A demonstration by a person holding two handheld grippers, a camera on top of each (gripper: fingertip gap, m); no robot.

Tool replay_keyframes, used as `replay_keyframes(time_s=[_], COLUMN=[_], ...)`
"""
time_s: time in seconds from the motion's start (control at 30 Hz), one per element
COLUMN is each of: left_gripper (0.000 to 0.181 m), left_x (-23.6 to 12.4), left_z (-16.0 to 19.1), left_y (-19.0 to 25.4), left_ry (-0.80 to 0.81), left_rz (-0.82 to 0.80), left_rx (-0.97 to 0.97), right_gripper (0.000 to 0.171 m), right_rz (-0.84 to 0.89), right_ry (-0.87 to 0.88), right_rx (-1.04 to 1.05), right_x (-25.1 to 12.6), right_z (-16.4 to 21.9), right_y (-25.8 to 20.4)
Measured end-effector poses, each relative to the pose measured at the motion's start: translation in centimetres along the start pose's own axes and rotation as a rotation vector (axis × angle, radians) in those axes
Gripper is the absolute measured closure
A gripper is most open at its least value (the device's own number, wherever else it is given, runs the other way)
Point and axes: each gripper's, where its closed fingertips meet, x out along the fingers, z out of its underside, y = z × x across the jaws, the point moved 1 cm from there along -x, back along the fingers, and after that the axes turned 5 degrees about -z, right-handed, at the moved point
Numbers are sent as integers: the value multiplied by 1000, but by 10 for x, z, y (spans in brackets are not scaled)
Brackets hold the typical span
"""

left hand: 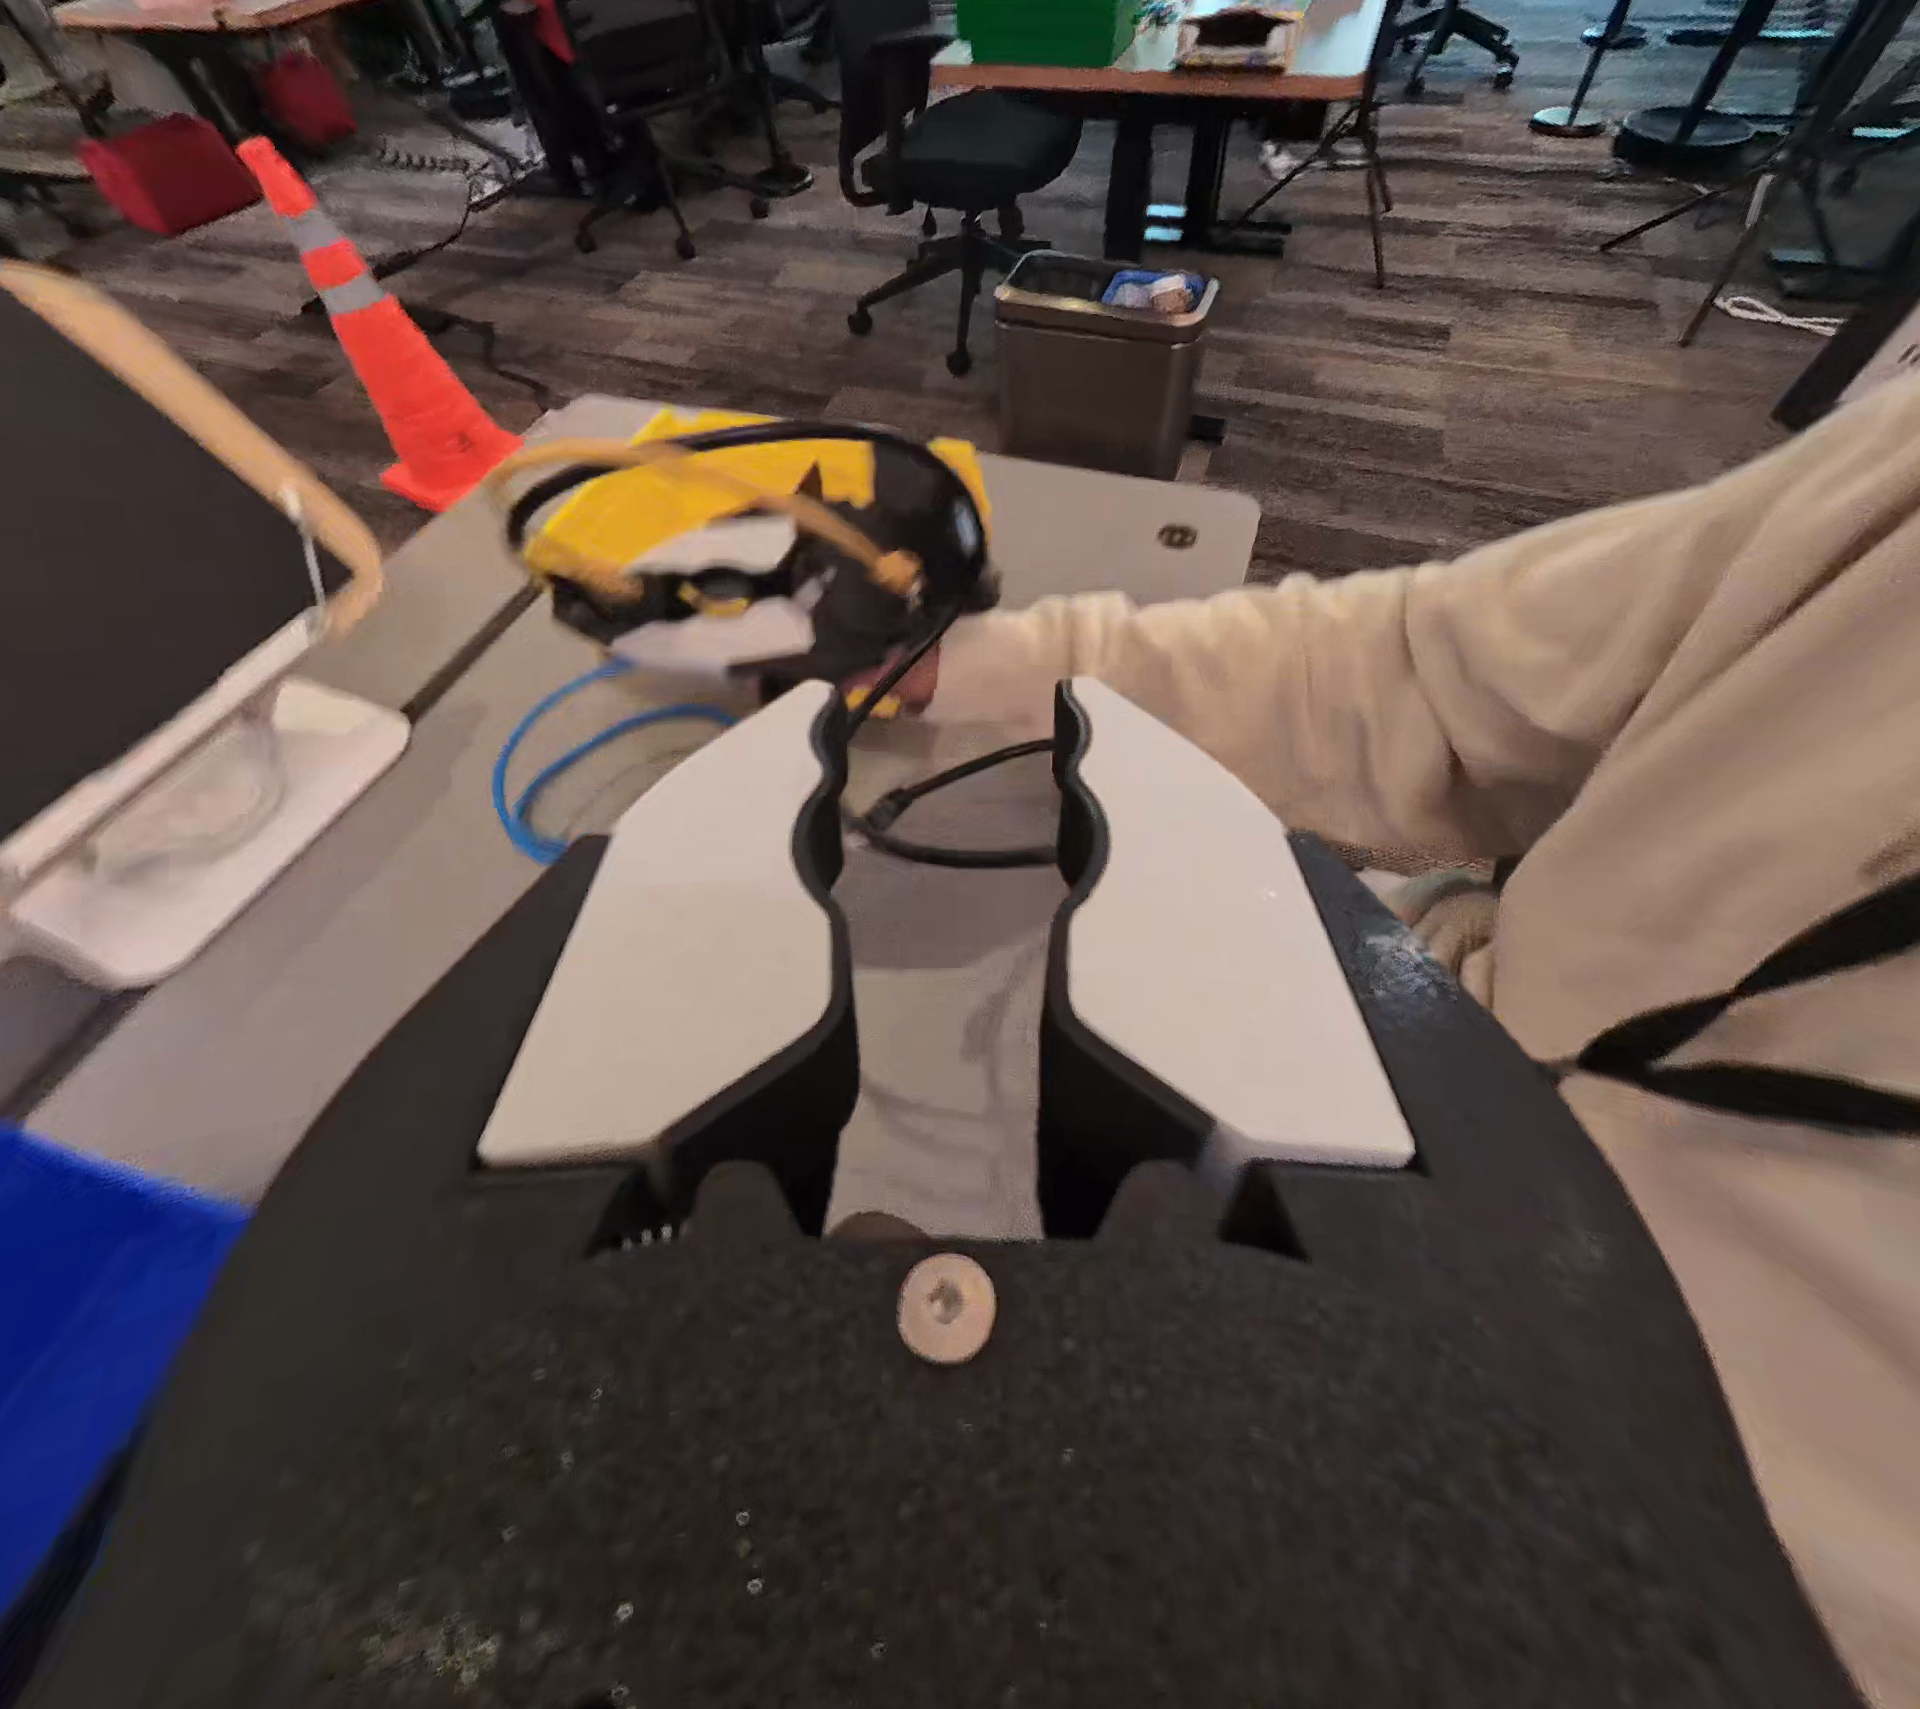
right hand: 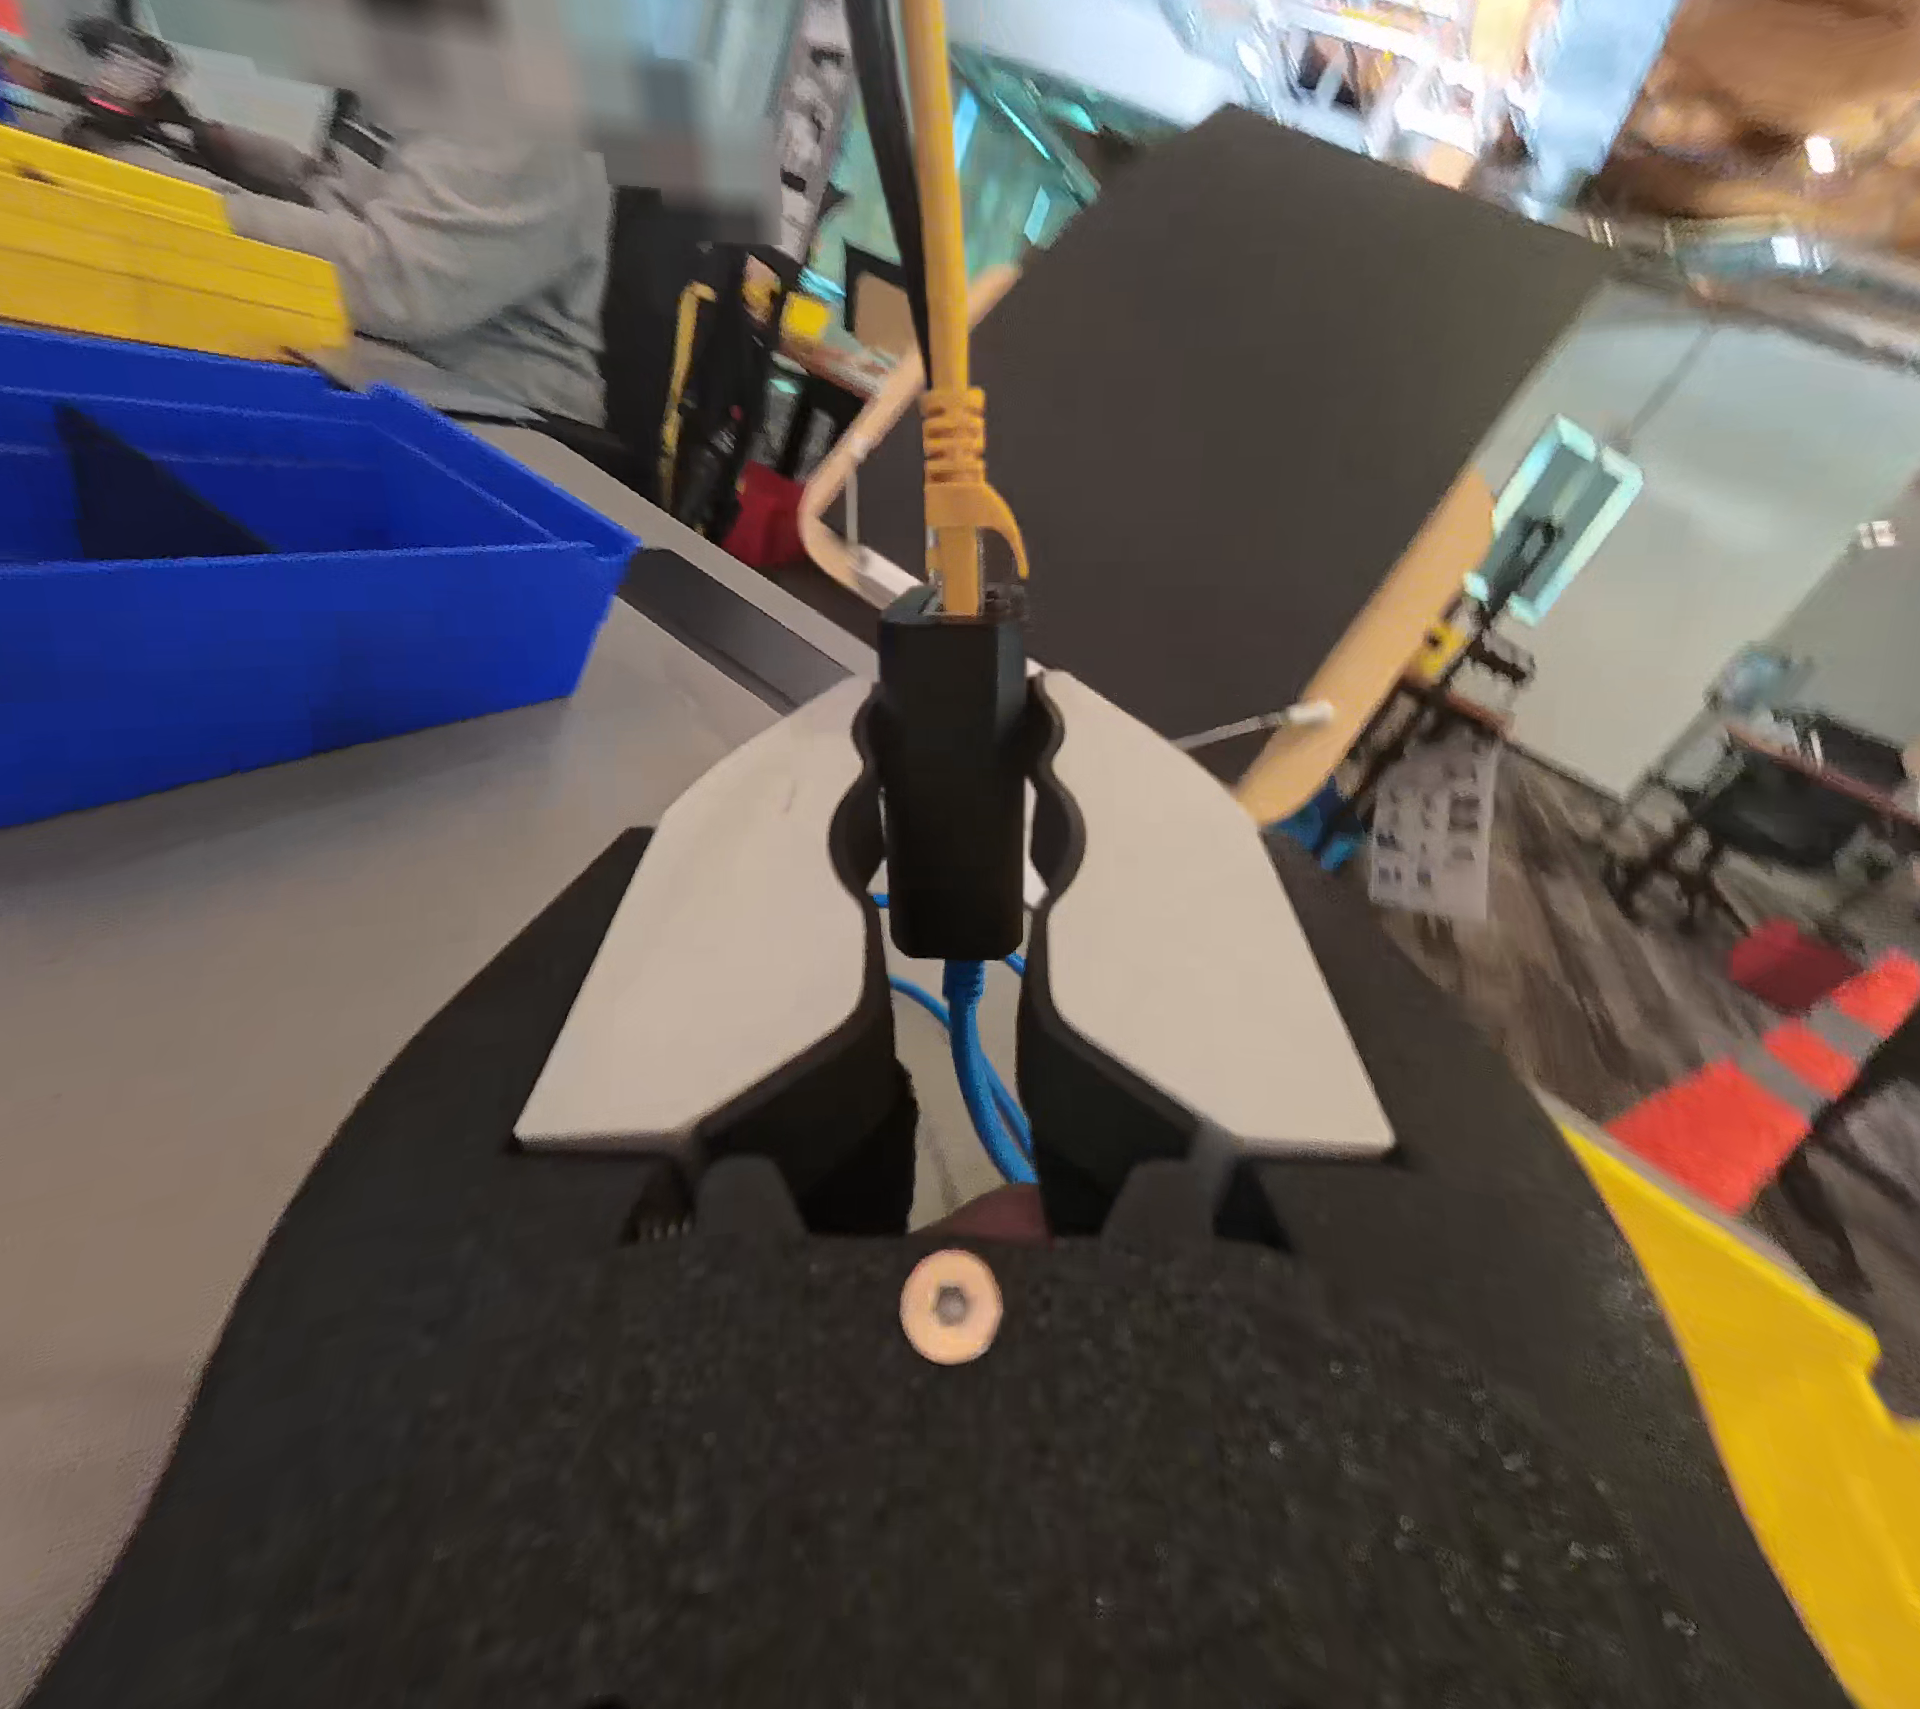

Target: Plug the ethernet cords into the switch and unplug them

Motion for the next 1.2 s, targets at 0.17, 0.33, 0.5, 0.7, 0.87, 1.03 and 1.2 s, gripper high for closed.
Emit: replay_keyframes(time_s=[0.17,0.33,0.5,0.7,0.87,1.03,1.2], left_gripper=[137,118,117,120,125,146,149], left_x=[-8,59,113,124,128,130,114], left_z=[96,161,149,151,167,166,166], left_y=[-40,-72,-57,-55,-55,-46,-61], left_ry=[-54,-169,-45,11,-7,6,16], left_rz=[-150,-277,-146,-90,-92,-58,-76], left_rx=[-211,-121,-109,-156,-116,-60,-116], right_gripper=[147,147,147,147,145,140,140], right_rz=[-194,-312,-420,-436,-458,-457,-459], right_ry=[156,175,144,114,24,48,31], right_rx=[-236,-342,-462,-526,-617,-635,-651], right_x=[-31,-37,-39,-39,-33,-28,-16], right_z=[-24,-38,-44,-35,-16,-12,-6], right_y=[-55,-96,-128,-136,-143,-146,-136])
